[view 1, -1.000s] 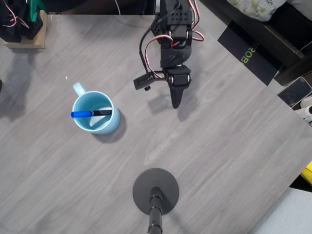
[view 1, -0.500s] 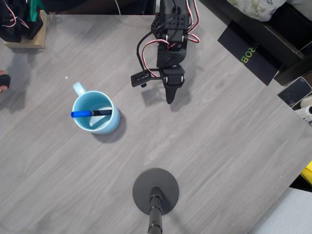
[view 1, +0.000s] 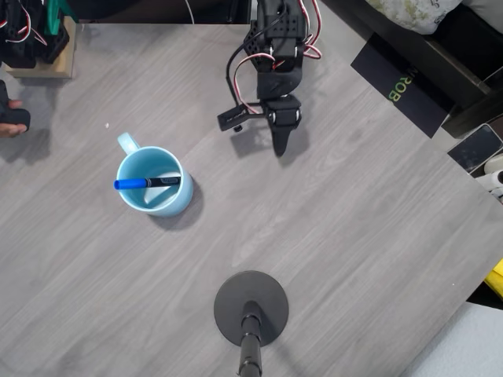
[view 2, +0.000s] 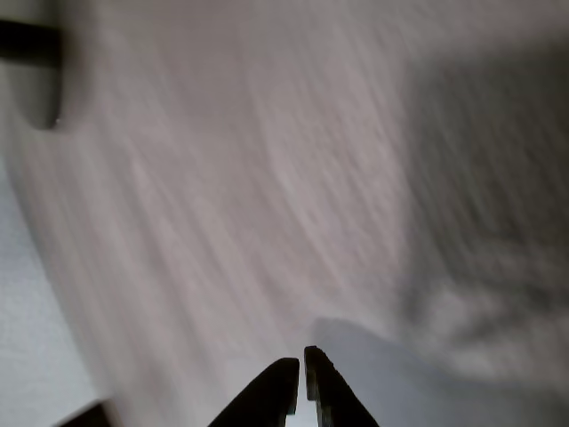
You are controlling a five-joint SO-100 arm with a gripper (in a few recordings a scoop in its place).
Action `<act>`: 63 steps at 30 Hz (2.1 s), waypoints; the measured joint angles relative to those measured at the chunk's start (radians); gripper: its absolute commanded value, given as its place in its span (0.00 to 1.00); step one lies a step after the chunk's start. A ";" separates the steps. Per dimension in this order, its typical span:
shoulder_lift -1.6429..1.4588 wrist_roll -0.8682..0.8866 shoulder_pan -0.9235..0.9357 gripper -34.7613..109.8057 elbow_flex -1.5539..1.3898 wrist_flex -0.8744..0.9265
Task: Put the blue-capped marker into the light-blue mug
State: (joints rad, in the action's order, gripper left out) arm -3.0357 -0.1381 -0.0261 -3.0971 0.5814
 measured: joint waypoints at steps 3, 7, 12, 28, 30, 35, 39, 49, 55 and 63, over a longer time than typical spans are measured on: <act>-0.120 0.009 -0.017 0.24 -0.005 0.078; -0.207 0.011 -0.020 0.24 -0.005 0.173; -0.272 0.012 -0.012 0.24 -0.005 0.285; -0.273 0.012 -0.012 0.24 -0.005 0.517; -0.273 0.012 -0.012 0.24 -0.005 0.535; -0.273 0.012 -0.012 0.24 -0.005 0.601; -0.273 0.012 -0.012 0.24 -0.005 0.623; -0.273 0.012 -0.012 0.24 -0.005 0.627; -0.273 0.012 -0.012 0.24 -0.005 0.627; -0.273 0.012 -0.012 0.24 -0.005 0.627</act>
State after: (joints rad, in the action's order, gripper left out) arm -3.3088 -0.1258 -0.0383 -3.1017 1.2088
